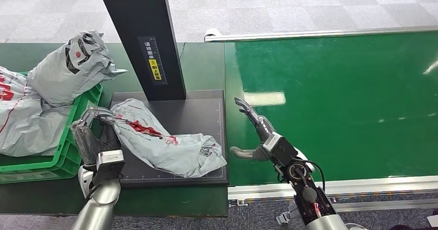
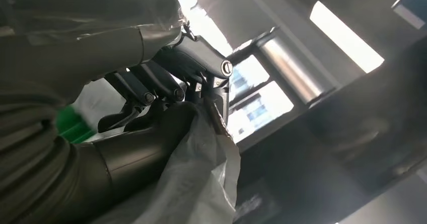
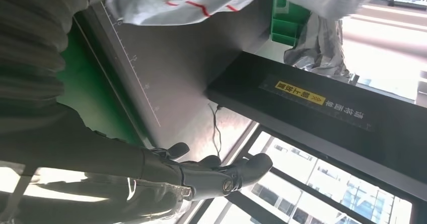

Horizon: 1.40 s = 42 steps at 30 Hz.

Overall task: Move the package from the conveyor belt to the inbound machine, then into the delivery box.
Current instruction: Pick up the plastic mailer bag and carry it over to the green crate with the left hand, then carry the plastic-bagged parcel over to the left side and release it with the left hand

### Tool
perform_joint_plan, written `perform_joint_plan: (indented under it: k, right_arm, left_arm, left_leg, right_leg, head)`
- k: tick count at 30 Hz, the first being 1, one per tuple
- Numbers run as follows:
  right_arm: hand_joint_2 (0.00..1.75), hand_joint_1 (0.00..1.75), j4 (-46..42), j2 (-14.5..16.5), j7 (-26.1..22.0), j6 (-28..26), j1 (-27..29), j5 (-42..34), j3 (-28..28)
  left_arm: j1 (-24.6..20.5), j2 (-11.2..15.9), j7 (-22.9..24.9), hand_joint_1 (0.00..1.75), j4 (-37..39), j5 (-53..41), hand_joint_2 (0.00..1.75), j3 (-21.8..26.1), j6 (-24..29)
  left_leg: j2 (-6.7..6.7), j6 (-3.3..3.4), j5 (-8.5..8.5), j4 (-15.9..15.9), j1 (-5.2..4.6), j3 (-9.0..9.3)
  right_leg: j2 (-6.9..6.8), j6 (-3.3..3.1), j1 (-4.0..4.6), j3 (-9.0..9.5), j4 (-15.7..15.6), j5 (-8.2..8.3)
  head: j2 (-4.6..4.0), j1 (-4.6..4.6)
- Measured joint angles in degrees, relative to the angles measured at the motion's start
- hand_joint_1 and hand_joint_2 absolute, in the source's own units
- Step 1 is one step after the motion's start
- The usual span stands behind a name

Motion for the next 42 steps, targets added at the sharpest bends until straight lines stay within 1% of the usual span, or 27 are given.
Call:
perform_joint_plan:
  k: [7,10,14,16,19,21,26,27,29,30,31,32,33,35,36,37,39,42]
  right_arm:
    - [1.75,0.00,0.01,0.27,0.03,-0.05,1.35,-0.27,0.01]
    - [1.75,0.00,0.02,0.26,0.03,-0.05,1.78,-0.42,0.01]
    - [1.75,0.00,0.36,0.27,-0.13,-0.04,2.03,-0.42,0.01]
    - [1.75,0.00,0.62,0.27,-0.31,-0.02,2.12,-0.41,0.02]
    - [1.75,0.00,1.02,0.30,-0.57,0.02,2.34,-0.34,0.04]
    - [1.75,0.00,1.17,0.33,-0.70,0.03,2.52,-0.32,0.05]
    - [1.75,0.00,1.40,0.34,-0.80,0.05,2.68,-0.24,0.08]
    - [1.75,0.00,1.40,0.34,-0.81,0.05,2.73,-0.12,0.08]
    - [1.75,0.00,1.40,0.35,-0.81,0.05,2.96,0.26,0.08]
    - [1.75,0.00,1.40,0.37,-0.81,0.05,3.13,0.47,0.09]
    - [1.75,0.00,1.40,0.38,-0.80,0.05,3.31,0.65,0.11]
    - [1.75,0.00,1.40,0.39,-0.76,0.05,3.48,0.87,0.13]
    - [1.75,0.00,1.40,0.37,-0.69,0.06,3.65,1.04,0.14]
    - [1.75,0.00,1.40,0.21,-0.46,0.14,3.99,1.38,0.16]
    - [1.75,0.00,1.40,0.10,-0.36,0.25,4.16,1.48,0.17]
    - [1.75,0.00,1.40,0.01,-0.27,0.39,4.30,1.59,0.18]
    - [1.75,0.00,1.40,-0.15,-0.17,0.71,4.48,1.81,0.23]
    - [1.75,0.00,1.40,-0.32,0.04,0.92,4.56,2.15,0.39]
  left_arm:
    - [-1.88,-1.74,0.00,1.75,-10.56,-6.32,1.75,7.29,0.00]
    - [-3.29,-1.94,0.00,1.75,-13.75,-8.39,1.75,10.05,0.00]
    - [-6.42,-2.05,0.00,1.75,-16.03,-14.68,1.75,13.96,0.00]
    - [-8.59,-1.94,0.00,1.75,-15.96,-18.11,1.75,16.00,0.00]
    - [-13.39,-1.28,0.00,1.75,-14.22,-24.12,1.75,19.91,0.00]
    - [-15.91,-0.80,0.00,1.75,-12.94,-26.55,1.75,22.41,0.00]
    - [-19.06,-0.28,0.01,1.75,-10.68,-29.02,1.75,25.83,-0.01]
    - [-20.13,-0.19,0.01,1.75,-9.60,-30.94,1.75,26.78,-0.02]
    - [-23.77,0.30,0.44,1.75,-5.60,-38.40,1.75,30.03,-0.02]
    - [-26.10,0.91,1.59,1.75,-2.87,-43.40,1.75,32.23,-0.02]
    - [-28.48,1.93,3.86,1.75,0.12,-48.29,1.75,34.41,-0.02]
    - [-30.69,3.40,7.35,1.75,3.18,-52.47,1.75,36.26,-0.02]
    - [-32.65,5.52,12.19,1.75,6.66,-55.83,1.75,37.54,-0.02]
    - [-35.64,10.19,21.84,1.75,13.61,-59.44,1.75,38.48,-0.01]
    - [-36.63,12.57,25.77,1.75,16.93,-60.06,1.75,38.53,-0.01]
    - [-37.31,14.70,28.51,1.75,19.79,-60.15,1.75,38.58,0.00]
    - [-37.97,19.06,32.30,1.75,24.97,-60.26,1.75,38.73,0.00]
    - [-38.13,24.54,35.14,1.75,31.43,-60.49,1.75,39.14,0.00]
  left_leg:
    - [0.00,0.00,0.00,0.00,0.01,0.01]
    - [0.00,0.00,0.00,0.00,0.02,0.01]
    - [0.00,0.00,0.01,0.00,0.02,0.01]
    - [-0.01,0.00,0.01,0.00,0.02,0.01]
    - [0.00,0.00,0.02,0.00,0.02,0.02]
    - [0.04,0.00,0.02,0.00,0.02,0.04]
    - [0.03,-0.01,0.02,0.00,0.03,0.00]
    - [0.02,-0.01,0.02,0.00,0.03,-0.01]
    - [0.00,-0.01,0.03,0.00,0.03,-0.03]
    - [0.02,-0.01,0.03,-0.01,0.03,-0.02]
    - [0.09,-0.02,0.04,-0.01,0.03,-0.01]
    - [0.20,-0.03,0.05,-0.01,0.03,0.01]
    - [0.35,-0.05,0.05,-0.01,0.04,0.04]
    - [0.53,-0.08,0.06,-0.01,0.08,0.05]
    - [0.56,-0.09,0.05,-0.02,0.10,0.05]
    - [0.57,-0.11,0.05,-0.02,0.13,0.04]
    - [0.59,-0.15,0.03,-0.03,0.17,0.02]
    - [0.62,-0.18,0.01,-0.03,0.20,-0.04]
  right_leg:
    - [0.00,0.00,0.02,0.00,0.00,0.00]
    - [0.00,0.00,0.03,0.00,0.00,0.00]
    - [0.00,0.00,0.03,0.00,0.00,0.00]
    - [-0.01,0.00,0.03,0.00,0.00,0.00]
    - [0.00,-0.01,0.03,0.01,0.01,0.01]
    - [0.03,-0.02,0.03,0.01,0.01,0.02]
    - [0.03,-0.02,0.04,-0.03,0.02,0.00]
    - [0.03,-0.01,0.04,-0.04,0.02,0.00]
    - [0.01,-0.01,0.04,-0.03,0.02,0.01]
    - [0.02,-0.03,0.04,-0.03,0.02,0.02]
    - [0.06,-0.06,0.04,-0.04,0.03,0.04]
    - [0.16,-0.10,0.05,-0.06,0.05,0.07]
    - [0.27,-0.15,0.08,-0.09,0.06,0.10]
    - [0.44,-0.20,0.13,-0.17,0.10,0.13]
    - [0.47,-0.21,0.17,-0.19,0.11,0.13]
    - [0.47,-0.22,0.20,-0.20,0.12,0.12]
    - [0.47,-0.27,0.25,-0.22,0.13,0.09]
    - [0.47,-0.32,0.27,-0.25,0.14,0.04]
  head:
    - [0.00,-0.01]
    - [0.00,-0.01]
    - [0.00,-0.01]
    - [0.00,-0.01]
    - [0.00,-0.01]
    - [0.00,-0.02]
    - [0.00,0.00]
    - [0.00,-0.01]
    - [0.00,0.02]
    - [0.00,0.02]
    - [0.00,0.02]
    - [0.00,0.01]
    - [0.00,-0.01]
    - [0.00,-0.01]
    - [0.00,-0.02]
    - [0.00,-0.01]
    - [0.00,-0.01]
    - [0.00,0.02]
